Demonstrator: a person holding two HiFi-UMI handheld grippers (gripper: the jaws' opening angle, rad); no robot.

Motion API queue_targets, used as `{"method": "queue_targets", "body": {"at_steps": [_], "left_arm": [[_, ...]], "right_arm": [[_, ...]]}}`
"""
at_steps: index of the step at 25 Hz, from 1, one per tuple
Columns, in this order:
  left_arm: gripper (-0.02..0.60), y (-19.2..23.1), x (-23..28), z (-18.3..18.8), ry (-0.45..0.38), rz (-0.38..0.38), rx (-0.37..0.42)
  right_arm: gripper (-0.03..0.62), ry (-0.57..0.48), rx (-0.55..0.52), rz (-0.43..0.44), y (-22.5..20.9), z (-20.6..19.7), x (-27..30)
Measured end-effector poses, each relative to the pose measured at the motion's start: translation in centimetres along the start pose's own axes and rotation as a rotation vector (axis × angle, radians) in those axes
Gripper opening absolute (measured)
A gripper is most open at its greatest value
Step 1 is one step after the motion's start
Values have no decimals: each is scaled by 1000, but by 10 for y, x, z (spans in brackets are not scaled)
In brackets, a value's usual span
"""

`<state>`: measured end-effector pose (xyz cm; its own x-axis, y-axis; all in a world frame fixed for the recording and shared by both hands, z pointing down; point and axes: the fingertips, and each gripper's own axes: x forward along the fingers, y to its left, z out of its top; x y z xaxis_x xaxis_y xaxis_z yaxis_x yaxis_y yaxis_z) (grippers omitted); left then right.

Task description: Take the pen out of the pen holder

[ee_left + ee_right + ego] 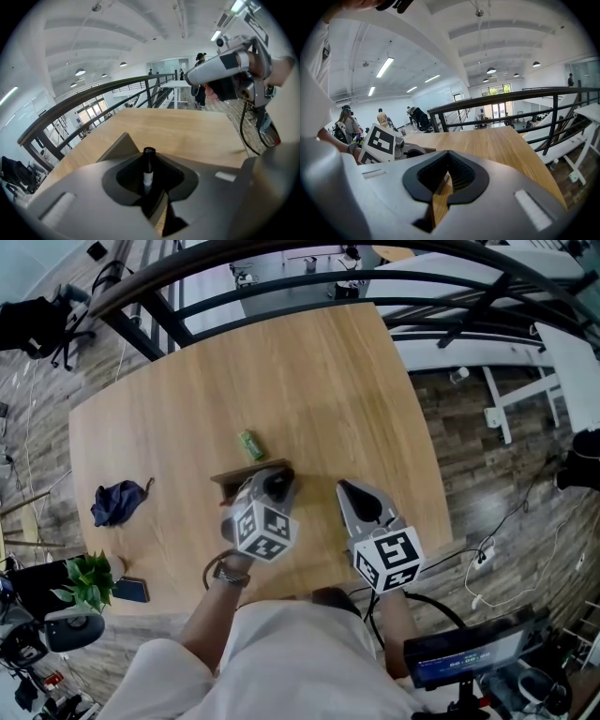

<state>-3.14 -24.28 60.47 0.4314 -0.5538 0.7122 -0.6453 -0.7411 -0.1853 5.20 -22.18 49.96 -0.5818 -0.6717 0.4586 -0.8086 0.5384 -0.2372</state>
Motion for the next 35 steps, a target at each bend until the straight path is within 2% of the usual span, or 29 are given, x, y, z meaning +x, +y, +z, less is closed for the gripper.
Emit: {"method": "queue_targets", "body": {"at_steps": [14,25,35], "left_arm": [[71,3,-15,12,-35,32,25],[71,6,-36,30,-97,65,30],[71,11,-69,52,-173,131,37]], "right_arm": [[2,-38,-22,7,6,14,-9],[2,-74,-45,11,12,25,-18],[2,-120,-89,25,21,43,-29]]}}
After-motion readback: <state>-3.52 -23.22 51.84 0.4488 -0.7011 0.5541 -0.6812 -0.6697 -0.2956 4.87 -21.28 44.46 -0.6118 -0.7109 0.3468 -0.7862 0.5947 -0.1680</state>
